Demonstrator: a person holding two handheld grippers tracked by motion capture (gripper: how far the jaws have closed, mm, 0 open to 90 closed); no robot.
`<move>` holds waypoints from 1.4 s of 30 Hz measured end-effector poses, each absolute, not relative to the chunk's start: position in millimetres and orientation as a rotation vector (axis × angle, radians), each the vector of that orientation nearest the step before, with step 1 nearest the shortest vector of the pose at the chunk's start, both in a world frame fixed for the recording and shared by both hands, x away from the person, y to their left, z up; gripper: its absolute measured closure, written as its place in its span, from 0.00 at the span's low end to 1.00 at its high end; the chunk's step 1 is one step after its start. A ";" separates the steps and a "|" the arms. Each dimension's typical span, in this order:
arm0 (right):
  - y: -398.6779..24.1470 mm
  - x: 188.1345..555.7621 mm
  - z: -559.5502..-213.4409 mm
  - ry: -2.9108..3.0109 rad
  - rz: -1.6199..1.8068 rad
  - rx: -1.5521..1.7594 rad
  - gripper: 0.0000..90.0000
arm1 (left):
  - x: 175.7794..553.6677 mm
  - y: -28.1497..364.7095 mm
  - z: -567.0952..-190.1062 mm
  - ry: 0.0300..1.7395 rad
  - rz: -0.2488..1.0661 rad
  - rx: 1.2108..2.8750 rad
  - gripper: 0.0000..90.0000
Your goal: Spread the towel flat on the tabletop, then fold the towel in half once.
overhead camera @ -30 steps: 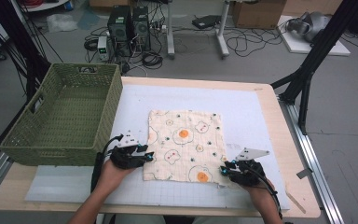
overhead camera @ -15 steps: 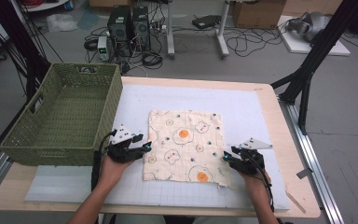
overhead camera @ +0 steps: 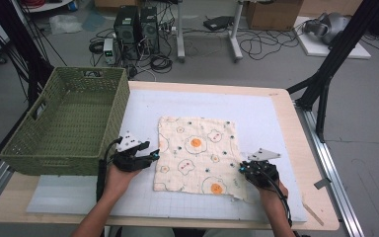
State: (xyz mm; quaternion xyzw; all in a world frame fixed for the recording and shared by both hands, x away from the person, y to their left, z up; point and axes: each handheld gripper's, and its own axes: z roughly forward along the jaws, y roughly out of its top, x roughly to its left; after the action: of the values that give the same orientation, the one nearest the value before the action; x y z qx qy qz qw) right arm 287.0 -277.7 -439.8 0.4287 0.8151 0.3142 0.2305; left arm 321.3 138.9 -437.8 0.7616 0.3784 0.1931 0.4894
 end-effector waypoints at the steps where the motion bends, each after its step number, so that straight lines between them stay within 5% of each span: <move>1: -279.5 285.7 -439.2 2.213 0.887 1.192 0.65 | 321.3 139.1 -437.6 0.920 0.469 1.846 0.53; 3: -284.5 284.0 -435.7 2.150 0.946 1.210 0.49 | 321.4 139.3 -437.1 0.923 0.465 1.832 0.49; 9: -303.7 279.9 -422.5 2.028 1.108 1.175 0.28 | 320.7 139.8 -432.9 0.915 0.463 1.754 0.25; 17: -311.7 278.7 -418.9 2.033 1.153 1.130 0.13 | 317.6 139.1 -427.5 0.838 0.460 1.760 0.23; 42: -314.7 281.7 -417.4 2.010 1.165 1.146 0.12 | 318.9 142.4 -426.6 0.852 0.442 1.758 0.24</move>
State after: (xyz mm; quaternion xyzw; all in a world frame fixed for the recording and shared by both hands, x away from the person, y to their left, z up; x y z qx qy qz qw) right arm 281.7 -314.7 -417.4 0.4256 0.7467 0.4329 0.2719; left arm 318.9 142.4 -426.6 0.7391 0.3584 0.1858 0.5392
